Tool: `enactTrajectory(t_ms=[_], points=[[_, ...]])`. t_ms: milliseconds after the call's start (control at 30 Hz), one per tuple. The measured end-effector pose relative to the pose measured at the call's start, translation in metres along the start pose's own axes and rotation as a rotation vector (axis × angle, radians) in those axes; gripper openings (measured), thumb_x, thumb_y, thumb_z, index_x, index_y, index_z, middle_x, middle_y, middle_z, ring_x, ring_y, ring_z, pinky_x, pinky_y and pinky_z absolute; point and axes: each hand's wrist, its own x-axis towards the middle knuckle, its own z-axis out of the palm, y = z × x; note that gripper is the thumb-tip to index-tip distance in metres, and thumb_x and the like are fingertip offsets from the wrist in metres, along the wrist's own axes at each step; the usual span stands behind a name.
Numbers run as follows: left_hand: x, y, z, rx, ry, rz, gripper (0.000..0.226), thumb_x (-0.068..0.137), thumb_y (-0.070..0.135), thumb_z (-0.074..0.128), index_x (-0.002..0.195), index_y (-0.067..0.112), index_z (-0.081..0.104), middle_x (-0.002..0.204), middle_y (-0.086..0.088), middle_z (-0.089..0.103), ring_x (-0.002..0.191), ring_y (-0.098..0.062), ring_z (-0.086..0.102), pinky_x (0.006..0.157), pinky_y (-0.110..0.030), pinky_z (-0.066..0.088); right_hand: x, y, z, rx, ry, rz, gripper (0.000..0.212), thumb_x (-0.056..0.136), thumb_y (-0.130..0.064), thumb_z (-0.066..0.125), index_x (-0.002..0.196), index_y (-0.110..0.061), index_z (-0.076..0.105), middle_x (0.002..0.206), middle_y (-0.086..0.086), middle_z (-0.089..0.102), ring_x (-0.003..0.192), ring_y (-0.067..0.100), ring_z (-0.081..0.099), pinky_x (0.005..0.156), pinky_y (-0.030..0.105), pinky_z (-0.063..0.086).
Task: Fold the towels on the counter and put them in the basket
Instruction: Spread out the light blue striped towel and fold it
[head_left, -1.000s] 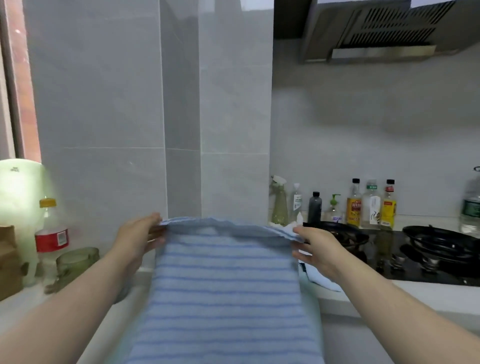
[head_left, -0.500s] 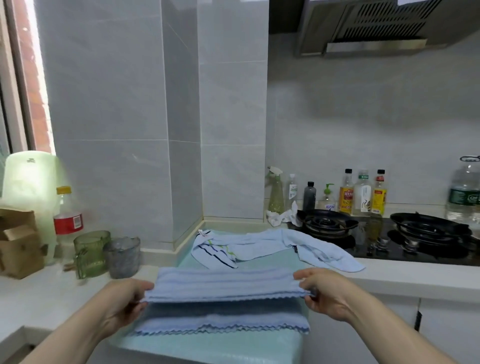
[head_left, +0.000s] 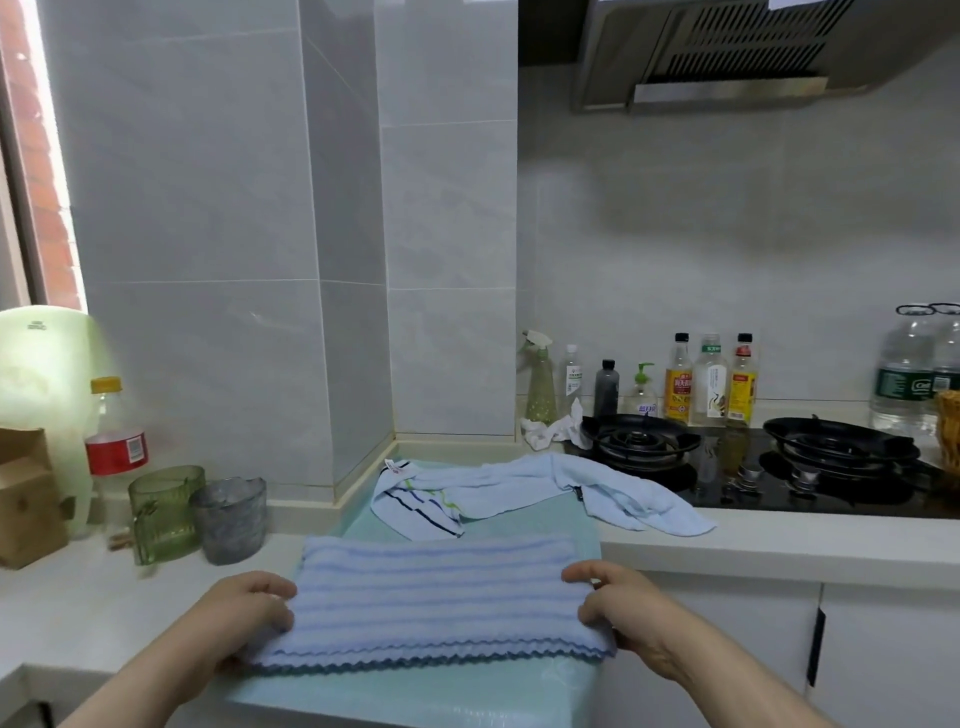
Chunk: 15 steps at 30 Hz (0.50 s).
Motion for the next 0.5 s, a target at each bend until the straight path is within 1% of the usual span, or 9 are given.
enactTrajectory(t_ms=[33, 67, 133, 167, 233, 267, 333, 400, 500], points=[[0.004, 0.005, -0.001, -0.019, -0.025, -0.007, 0.032, 0.061, 0.009, 0.076, 0.093, 0.012, 0.071, 0.087, -0.014, 0.067, 0.075, -0.029, 0.059, 0.060, -0.026, 0.040, 0.001, -0.003, 0.000, 0.016, 0.002, -0.007, 0.043, 0.076, 0.006, 0.054, 0.106, -0.021, 0.068, 0.103, 0.008, 0.064, 0.076, 0.026, 0.062, 0.062, 0.028, 0.048], [0.008, 0.010, -0.002, -0.043, -0.044, -0.013, 0.029, 0.067, 0.012, 0.077, 0.095, 0.014, 0.071, 0.096, -0.012, 0.067, 0.085, -0.029, 0.060, 0.067, -0.029, 0.043, 0.004, -0.006, -0.001, 0.034, 0.005, -0.017, 0.041, 0.074, 0.002, 0.057, 0.106, -0.022, 0.069, 0.106, 0.012, 0.067, 0.081, 0.028, 0.064, 0.067, 0.031, 0.050], [0.020, 0.018, -0.002, -0.101, -0.078, -0.020, 0.021, 0.083, 0.012, 0.069, 0.104, 0.017, 0.068, 0.107, -0.012, 0.064, 0.098, -0.030, 0.060, 0.081, -0.035, 0.049, 0.012, -0.014, -0.002, 0.071, 0.013, -0.044, 0.036, 0.075, -0.005, 0.062, 0.105, -0.024, 0.069, 0.106, 0.016, 0.070, 0.088, 0.031, 0.067, 0.076, 0.037, 0.054], [0.028, 0.020, -0.002, -0.147, -0.101, -0.031, 0.022, 0.087, 0.010, 0.065, 0.108, 0.017, 0.066, 0.111, -0.013, 0.064, 0.102, -0.032, 0.061, 0.085, -0.037, 0.050, 0.017, -0.017, -0.001, 0.081, 0.014, -0.055, 0.033, 0.078, -0.006, 0.062, 0.105, -0.024, 0.069, 0.105, 0.015, 0.071, 0.092, 0.033, 0.068, 0.080, 0.040, 0.056], [0.044, 0.024, -0.001, -0.255, -0.149, -0.059, 0.026, 0.089, 0.005, 0.061, 0.113, 0.015, 0.062, 0.113, -0.019, 0.066, 0.101, -0.037, 0.064, 0.082, -0.041, 0.054, 0.027, -0.023, 0.001, 0.077, 0.017, -0.075, 0.029, 0.084, -0.007, 0.061, 0.107, -0.024, 0.068, 0.102, 0.015, 0.072, 0.095, 0.035, 0.069, 0.084, 0.044, 0.056], [0.049, 0.025, 0.001, -0.288, -0.169, -0.074, 0.027, 0.089, 0.002, 0.060, 0.114, 0.013, 0.061, 0.111, -0.022, 0.067, 0.099, -0.040, 0.066, 0.080, -0.044, 0.055, 0.032, -0.025, 0.002, 0.068, 0.022, -0.084, 0.028, 0.086, -0.007, 0.061, 0.107, -0.023, 0.067, 0.100, 0.016, 0.073, 0.092, 0.035, 0.070, 0.083, 0.044, 0.056], [0.061, 0.027, 0.005, -0.324, -0.184, -0.088, 0.032, 0.088, -0.003, 0.059, 0.117, 0.010, 0.059, 0.109, -0.025, 0.068, 0.101, -0.042, 0.065, 0.080, -0.047, 0.055, 0.043, -0.027, 0.005, 0.050, 0.022, -0.091, 0.026, 0.088, -0.007, 0.060, 0.108, -0.022, 0.066, 0.098, 0.017, 0.073, 0.089, 0.035, 0.070, 0.081, 0.043, 0.056], [0.071, 0.028, 0.009, -0.363, -0.202, -0.090, 0.039, 0.087, -0.008, 0.056, 0.122, 0.009, 0.056, 0.113, -0.023, 0.066, 0.104, -0.041, 0.063, 0.082, -0.046, 0.055, 0.052, -0.028, 0.006, 0.036, 0.010, -0.085, 0.024, 0.088, -0.006, 0.061, 0.108, -0.019, 0.066, 0.099, 0.018, 0.073, 0.090, 0.036, 0.071, 0.082, 0.046, 0.058], [0.079, 0.031, 0.010, -0.396, -0.280, -0.113, 0.045, 0.086, -0.016, 0.046, 0.122, 0.008, 0.055, 0.117, -0.019, 0.063, 0.100, -0.039, 0.064, 0.079, -0.046, 0.056, 0.062, -0.027, 0.006, 0.024, -0.022, -0.076, 0.022, 0.090, -0.005, 0.061, 0.108, -0.016, 0.066, 0.098, 0.018, 0.073, 0.086, 0.035, 0.072, 0.075, 0.043, 0.060]])
